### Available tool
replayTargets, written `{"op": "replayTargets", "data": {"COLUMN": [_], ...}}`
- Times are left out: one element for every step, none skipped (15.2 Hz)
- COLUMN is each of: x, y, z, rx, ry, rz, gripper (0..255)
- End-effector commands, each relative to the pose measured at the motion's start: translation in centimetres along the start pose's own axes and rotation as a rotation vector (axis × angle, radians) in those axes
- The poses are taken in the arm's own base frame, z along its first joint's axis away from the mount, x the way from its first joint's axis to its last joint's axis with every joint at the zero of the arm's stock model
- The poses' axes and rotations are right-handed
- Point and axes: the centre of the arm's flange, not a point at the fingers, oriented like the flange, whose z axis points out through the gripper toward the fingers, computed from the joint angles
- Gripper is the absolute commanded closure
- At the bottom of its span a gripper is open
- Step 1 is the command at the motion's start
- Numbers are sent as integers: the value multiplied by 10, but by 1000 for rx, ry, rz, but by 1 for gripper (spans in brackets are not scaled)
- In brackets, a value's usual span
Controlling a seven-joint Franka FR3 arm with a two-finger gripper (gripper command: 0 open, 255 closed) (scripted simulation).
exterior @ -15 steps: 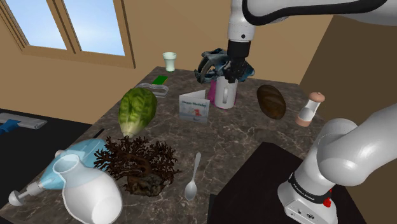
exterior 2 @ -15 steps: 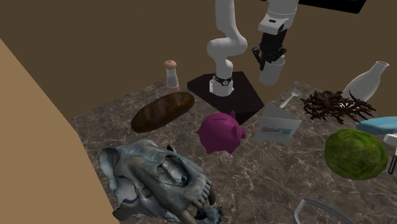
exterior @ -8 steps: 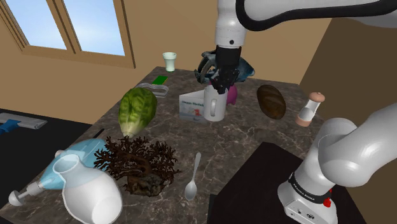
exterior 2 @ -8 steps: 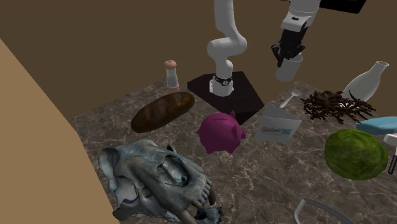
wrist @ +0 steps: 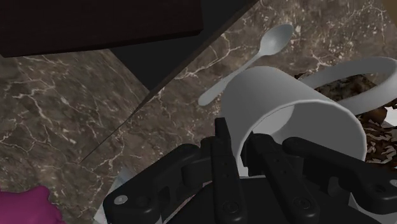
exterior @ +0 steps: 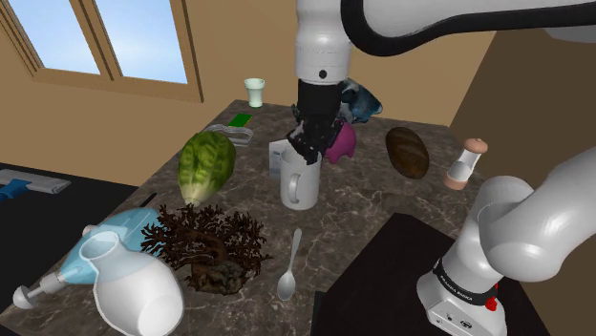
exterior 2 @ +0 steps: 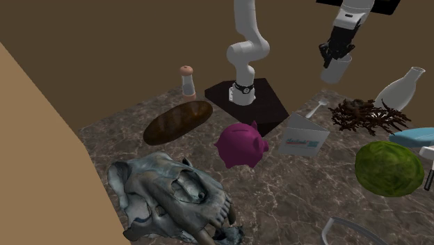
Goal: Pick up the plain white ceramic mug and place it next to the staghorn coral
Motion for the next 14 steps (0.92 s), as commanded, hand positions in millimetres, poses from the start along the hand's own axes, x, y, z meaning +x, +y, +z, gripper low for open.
{"op": "replayTargets", "data": {"x": [-8, -12, -15, -19, -23, -27, -31, -35, -38, -42, -46, -50, -54, -57], "y": [-25, -38, -50, -63, -76, -88, -101, -113, -126, -139, -151, -164, -176, -189], "z": [2, 3, 3, 4, 5, 5, 6, 7, 7, 8, 8, 9, 10, 10], "rx": [1, 1, 1, 1, 1, 1, 1, 1, 1, 1, 1, 1, 1, 1], "ry": [0, 0, 0, 0, 0, 0, 0, 0, 0, 0, 0, 0, 0, 0], "rz": [2, 2, 2, 2, 2, 2, 2, 2, 2, 2, 2, 2, 2, 2], "gripper": [255, 255, 255, 255, 255, 255, 255, 255, 255, 255, 255, 255, 255, 255]}}
